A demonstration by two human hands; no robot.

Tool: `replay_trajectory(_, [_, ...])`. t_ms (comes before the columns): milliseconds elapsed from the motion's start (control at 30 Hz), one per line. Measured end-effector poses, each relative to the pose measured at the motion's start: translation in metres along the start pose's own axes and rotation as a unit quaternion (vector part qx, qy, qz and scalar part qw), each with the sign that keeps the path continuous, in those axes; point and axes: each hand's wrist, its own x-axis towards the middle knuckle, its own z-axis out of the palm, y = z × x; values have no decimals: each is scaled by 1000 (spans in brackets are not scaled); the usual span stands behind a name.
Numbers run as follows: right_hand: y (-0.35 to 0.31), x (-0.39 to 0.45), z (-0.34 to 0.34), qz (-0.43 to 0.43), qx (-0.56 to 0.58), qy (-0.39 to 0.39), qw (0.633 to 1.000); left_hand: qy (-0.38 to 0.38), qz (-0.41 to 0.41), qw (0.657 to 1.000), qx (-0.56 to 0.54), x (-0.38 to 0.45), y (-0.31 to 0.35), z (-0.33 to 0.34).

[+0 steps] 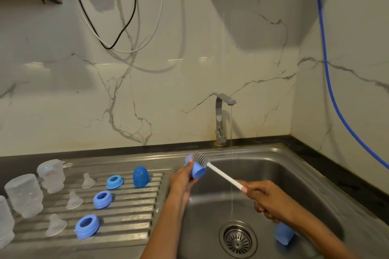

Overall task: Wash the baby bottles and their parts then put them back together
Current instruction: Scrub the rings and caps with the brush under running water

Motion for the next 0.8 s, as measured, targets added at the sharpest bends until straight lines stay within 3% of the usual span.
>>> replay_trajectory(100, [1, 8, 11, -10, -6, 63, 998, -25, -4, 998, 50, -5, -11, 19])
replay_trajectory(267, [8, 1, -15, 81, 68, -58, 993, 20, -9, 997, -77, 3, 1, -5])
replay_trajectory(467, [14, 11, 3, 49, 34, -3, 998, -19, -12, 1000, 15, -3, -9, 11])
replay_trajectory(667, [9, 6, -23, 129, 75, -89, 985, -2, 1, 996, -87, 4, -3, 0])
replay_trajectory(800, [16, 9, -9, 75, 37, -58, 995, -17, -4, 999, -45, 1, -4, 3])
